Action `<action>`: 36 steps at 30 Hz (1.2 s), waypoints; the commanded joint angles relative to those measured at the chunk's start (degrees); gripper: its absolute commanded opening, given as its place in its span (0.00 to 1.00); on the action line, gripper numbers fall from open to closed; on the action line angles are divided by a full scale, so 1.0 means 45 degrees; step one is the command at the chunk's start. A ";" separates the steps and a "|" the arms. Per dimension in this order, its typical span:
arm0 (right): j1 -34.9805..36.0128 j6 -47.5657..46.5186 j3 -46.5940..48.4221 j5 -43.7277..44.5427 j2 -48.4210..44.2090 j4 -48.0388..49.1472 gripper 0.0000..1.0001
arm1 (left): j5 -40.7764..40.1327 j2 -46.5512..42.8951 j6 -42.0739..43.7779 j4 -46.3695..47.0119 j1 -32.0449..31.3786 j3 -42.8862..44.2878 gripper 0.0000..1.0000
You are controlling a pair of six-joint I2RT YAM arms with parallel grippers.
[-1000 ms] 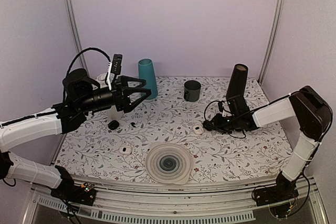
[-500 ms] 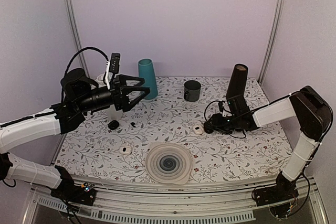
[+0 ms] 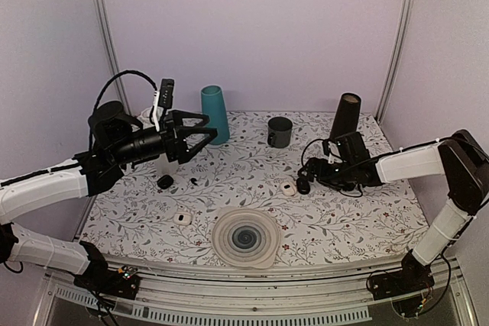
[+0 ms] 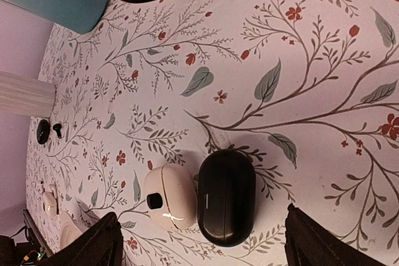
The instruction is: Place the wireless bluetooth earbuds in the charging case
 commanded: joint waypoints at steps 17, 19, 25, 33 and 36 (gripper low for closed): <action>0.1135 -0.2000 0.0197 0.1702 -0.3741 -0.0519 0.99 | -0.0017 0.0049 -0.0086 0.0710 0.0288 -0.0270 0.96; 0.1244 -0.2202 0.0114 0.1750 -0.4277 -0.0357 0.99 | -0.0017 0.0068 -0.0094 0.0747 0.0312 -0.0267 0.96; 0.1415 -0.2721 -0.0089 0.2086 -0.6087 -0.0085 0.99 | -0.0045 0.0183 -0.0171 0.0900 0.0328 -0.0259 0.96; 0.1417 -0.3108 -0.0245 0.2092 -0.7918 0.0244 0.99 | -0.0482 0.0220 -0.0120 0.0956 0.0347 -0.0374 0.96; 0.1413 -0.3084 -0.0277 0.2205 -0.8295 0.0291 0.99 | -0.0846 0.0220 -0.0108 0.0893 0.0357 -0.0482 0.96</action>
